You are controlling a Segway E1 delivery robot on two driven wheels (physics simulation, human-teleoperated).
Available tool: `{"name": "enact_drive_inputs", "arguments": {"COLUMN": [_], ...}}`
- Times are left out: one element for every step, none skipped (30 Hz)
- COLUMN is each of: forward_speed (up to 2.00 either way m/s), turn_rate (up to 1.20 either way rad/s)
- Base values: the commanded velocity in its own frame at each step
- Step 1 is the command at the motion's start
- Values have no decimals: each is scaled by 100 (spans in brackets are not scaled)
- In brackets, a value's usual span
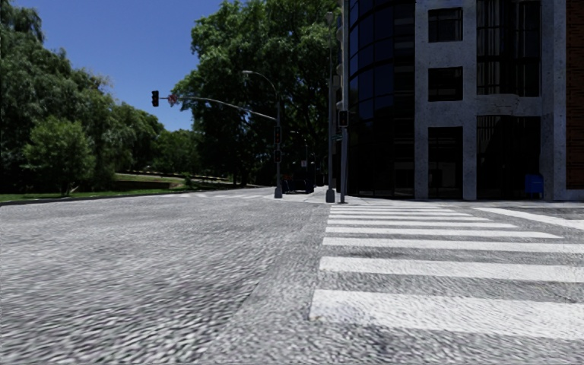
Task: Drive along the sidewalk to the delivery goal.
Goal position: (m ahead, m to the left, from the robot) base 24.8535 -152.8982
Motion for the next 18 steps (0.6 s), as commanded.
{"name": "enact_drive_inputs", "arguments": {"forward_speed": [88,88,88,88,88,88,88,88,88,88,88,88,89,96,200,200,200,200], "turn_rate": [-120,-120,-120,-120,-117,-66,0,0,0,0,0,0,0,0,0,0,0,0]}}
